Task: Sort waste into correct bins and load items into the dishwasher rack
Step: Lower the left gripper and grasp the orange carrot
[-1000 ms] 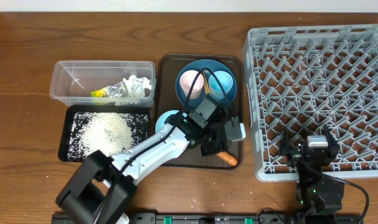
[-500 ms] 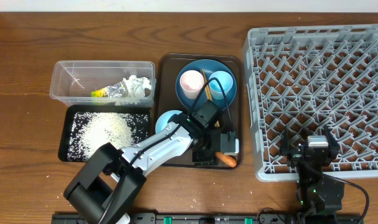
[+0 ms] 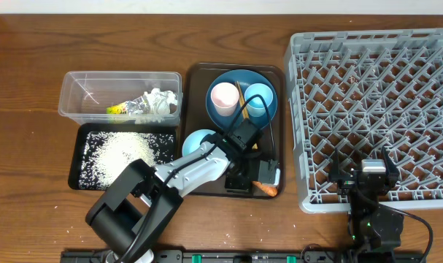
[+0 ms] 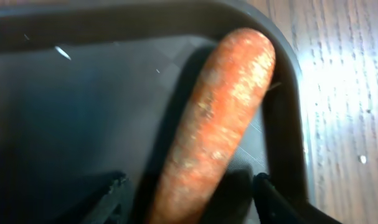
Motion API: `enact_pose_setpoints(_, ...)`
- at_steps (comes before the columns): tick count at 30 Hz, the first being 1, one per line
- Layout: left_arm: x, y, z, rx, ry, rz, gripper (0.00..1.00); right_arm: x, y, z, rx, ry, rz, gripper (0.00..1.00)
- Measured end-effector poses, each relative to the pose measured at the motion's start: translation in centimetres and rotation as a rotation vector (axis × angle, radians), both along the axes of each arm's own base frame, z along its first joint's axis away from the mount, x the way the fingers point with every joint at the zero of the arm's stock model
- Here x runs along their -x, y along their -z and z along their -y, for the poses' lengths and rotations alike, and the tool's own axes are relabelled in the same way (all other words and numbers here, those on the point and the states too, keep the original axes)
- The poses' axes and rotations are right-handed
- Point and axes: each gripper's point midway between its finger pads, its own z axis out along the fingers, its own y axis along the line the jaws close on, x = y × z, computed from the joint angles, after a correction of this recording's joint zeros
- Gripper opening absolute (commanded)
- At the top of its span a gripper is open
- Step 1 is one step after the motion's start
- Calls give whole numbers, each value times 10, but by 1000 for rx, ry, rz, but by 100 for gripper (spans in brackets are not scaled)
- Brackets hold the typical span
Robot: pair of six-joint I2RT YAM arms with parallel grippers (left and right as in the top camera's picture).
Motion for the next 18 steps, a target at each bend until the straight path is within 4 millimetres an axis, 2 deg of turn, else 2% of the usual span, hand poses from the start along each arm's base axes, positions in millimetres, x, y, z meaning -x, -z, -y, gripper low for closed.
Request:
enact_pose_setpoints(2,-1,0,1,4,2,5,41,0,0,0,0,0,0,99)
enact_pose_setpoints(4,-1,0,1,5,5,7,35,0,0,0,0,0,0,99)
enact_pose_setpoints(12,-1,0,1,5,14,12,33,0,0,0,0,3,1,99)
enact_pose_setpoints(18,-1,0,1,4,17,12,27,0,0,1,0,3,0,99)
